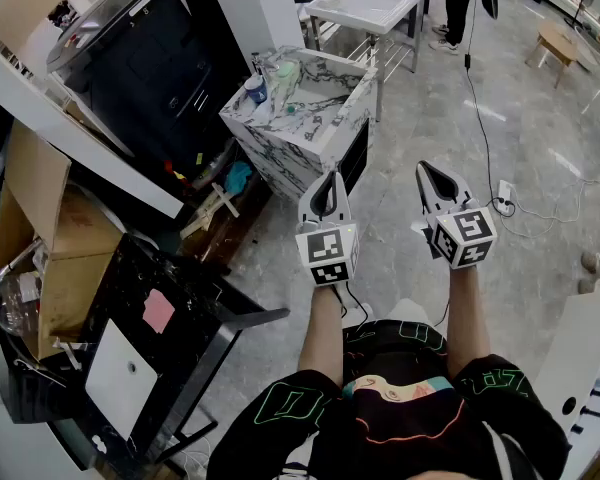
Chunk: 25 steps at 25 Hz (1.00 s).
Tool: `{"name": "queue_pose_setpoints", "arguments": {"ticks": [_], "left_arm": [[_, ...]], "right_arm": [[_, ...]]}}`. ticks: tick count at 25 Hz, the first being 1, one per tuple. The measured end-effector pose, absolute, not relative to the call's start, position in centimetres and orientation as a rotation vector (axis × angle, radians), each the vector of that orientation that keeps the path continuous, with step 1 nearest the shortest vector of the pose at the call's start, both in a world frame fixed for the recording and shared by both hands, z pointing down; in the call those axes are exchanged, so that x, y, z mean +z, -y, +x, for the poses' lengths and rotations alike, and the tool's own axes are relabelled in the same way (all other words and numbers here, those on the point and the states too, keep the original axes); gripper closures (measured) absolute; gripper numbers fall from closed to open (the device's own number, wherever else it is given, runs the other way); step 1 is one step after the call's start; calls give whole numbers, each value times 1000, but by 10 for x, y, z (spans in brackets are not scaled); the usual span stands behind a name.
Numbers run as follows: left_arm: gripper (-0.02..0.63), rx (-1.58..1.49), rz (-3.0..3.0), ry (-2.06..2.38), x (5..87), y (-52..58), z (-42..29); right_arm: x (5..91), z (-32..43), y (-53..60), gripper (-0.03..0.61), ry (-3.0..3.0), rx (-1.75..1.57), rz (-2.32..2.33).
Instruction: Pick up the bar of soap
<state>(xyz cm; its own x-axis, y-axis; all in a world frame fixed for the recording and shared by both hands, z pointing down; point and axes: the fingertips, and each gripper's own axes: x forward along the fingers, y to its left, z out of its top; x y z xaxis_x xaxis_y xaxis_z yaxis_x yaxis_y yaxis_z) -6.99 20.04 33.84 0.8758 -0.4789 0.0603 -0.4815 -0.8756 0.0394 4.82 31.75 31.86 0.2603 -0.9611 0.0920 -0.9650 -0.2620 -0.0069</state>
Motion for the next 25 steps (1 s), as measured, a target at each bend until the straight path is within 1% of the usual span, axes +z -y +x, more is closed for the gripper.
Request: {"name": "queue_pose_setpoints", "arguments": {"ticks": [7, 21, 25], "left_arm": [[605, 53, 2972, 792, 339, -191, -71], [606, 14, 2891, 843, 348, -150, -78], [606, -5, 2868, 820, 350, -144, -70]], "right_arm": [[319, 61, -314, 574, 1813, 123, 2512], [323, 62, -277, 572, 1797, 143, 2435], [321, 71, -276, 574, 1879, 226, 2503]]}}
